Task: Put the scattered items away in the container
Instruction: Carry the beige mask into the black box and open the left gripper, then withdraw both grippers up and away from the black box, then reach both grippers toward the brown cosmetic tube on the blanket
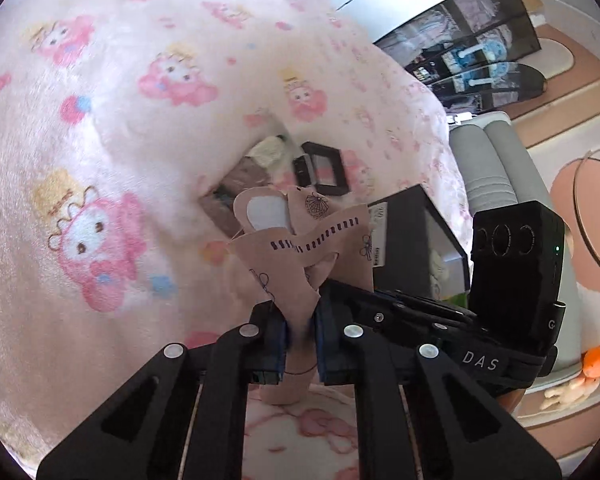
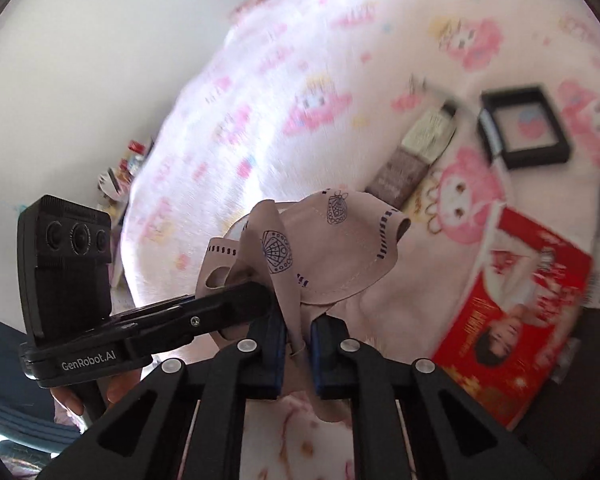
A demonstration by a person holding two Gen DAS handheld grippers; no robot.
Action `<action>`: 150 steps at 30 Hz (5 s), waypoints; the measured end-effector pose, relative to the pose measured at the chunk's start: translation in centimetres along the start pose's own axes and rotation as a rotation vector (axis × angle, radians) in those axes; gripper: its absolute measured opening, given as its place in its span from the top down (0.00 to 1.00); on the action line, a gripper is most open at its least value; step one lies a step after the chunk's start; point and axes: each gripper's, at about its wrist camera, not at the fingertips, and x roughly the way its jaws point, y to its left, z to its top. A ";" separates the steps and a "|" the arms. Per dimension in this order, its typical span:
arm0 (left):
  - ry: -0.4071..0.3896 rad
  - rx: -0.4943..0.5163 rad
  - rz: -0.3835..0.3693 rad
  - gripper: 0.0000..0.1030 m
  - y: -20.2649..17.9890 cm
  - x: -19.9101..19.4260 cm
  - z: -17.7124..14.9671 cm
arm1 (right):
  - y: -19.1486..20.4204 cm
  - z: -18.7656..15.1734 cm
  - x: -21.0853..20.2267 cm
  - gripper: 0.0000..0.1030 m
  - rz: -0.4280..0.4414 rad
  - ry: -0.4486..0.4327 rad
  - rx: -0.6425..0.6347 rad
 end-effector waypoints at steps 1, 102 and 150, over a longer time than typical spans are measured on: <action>-0.005 0.029 -0.018 0.91 -1.6 -0.4 -0.2 | 0.4 -0.5 -1.9 0.92 0.003 -0.036 -0.007; 0.206 0.315 0.357 0.59 -23.9 24.8 0.3 | -20.4 -2.9 -15.9 0.92 -0.466 -0.131 0.203; -0.052 0.321 0.248 0.46 -16.7 1.4 -7.7 | 0.3 -12.1 -16.5 0.67 -0.373 -0.382 0.027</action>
